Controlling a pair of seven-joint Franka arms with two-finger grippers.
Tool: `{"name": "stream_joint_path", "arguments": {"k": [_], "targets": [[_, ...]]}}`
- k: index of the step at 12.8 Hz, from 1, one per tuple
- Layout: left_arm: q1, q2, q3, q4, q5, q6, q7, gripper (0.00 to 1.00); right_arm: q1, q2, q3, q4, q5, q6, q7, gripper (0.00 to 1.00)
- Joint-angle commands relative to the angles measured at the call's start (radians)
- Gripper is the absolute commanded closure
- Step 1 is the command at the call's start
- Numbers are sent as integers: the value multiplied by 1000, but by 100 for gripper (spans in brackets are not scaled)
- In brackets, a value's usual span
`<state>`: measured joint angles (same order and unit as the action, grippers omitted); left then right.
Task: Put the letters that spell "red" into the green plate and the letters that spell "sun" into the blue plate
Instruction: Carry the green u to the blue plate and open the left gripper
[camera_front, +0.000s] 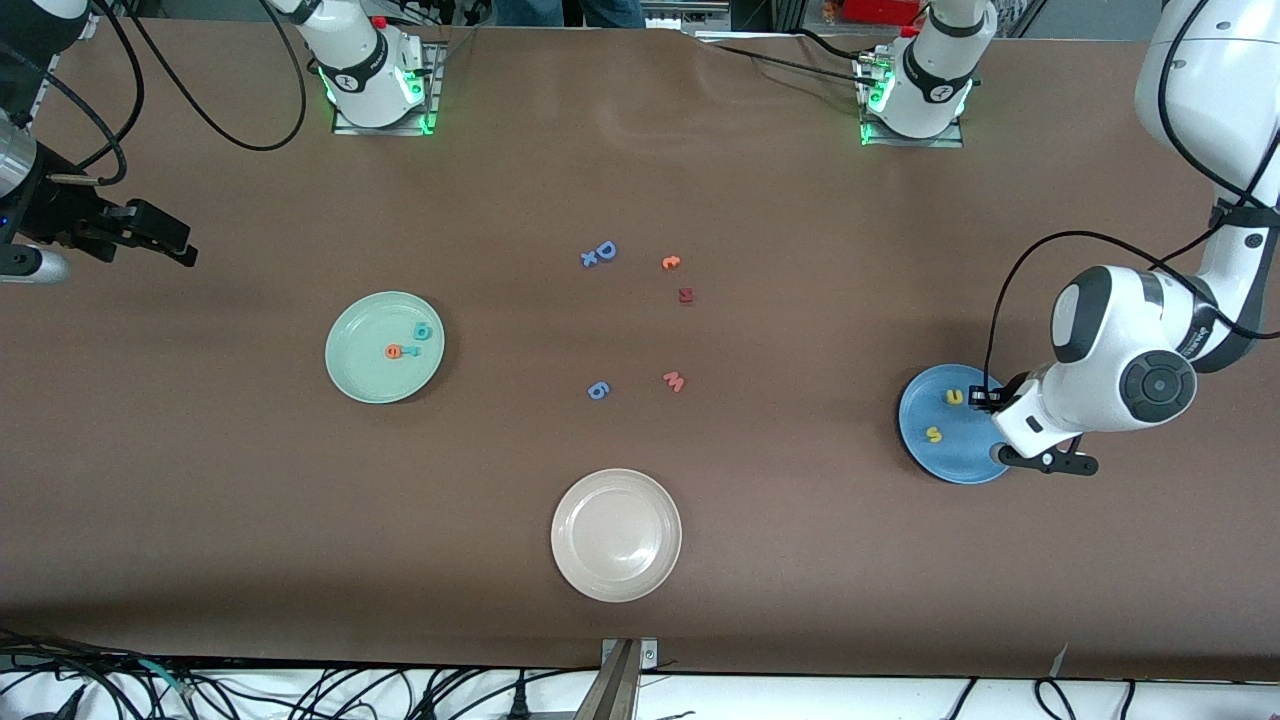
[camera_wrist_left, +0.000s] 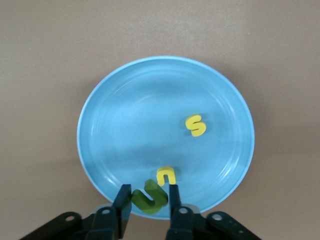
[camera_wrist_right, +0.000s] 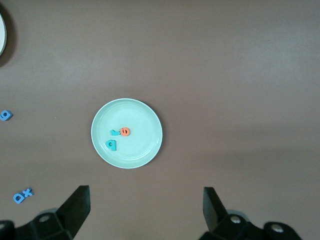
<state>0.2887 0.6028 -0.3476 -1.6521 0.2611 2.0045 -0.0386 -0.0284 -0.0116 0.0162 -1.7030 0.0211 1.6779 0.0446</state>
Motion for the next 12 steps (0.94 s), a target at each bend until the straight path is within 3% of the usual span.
{"name": "stream_joint_path", "arguments": {"k": [1, 5, 9, 12], "targets": [[-14, 22, -7, 60, 29, -18, -10, 0, 4, 5, -2, 19, 10, -7, 11, 0], [0, -18, -8, 75, 27, -32, -6, 0, 4, 5, -2, 19, 10, -7, 6, 0], [40, -119, -10, 90, 30, -166, -3, 0, 5, 5, -2, 19, 5, -6, 8, 0], [43, -141, -5, 135, 29, -233, -4, 0, 5, 5, -2, 19, 5, -6, 6, 0]]}}
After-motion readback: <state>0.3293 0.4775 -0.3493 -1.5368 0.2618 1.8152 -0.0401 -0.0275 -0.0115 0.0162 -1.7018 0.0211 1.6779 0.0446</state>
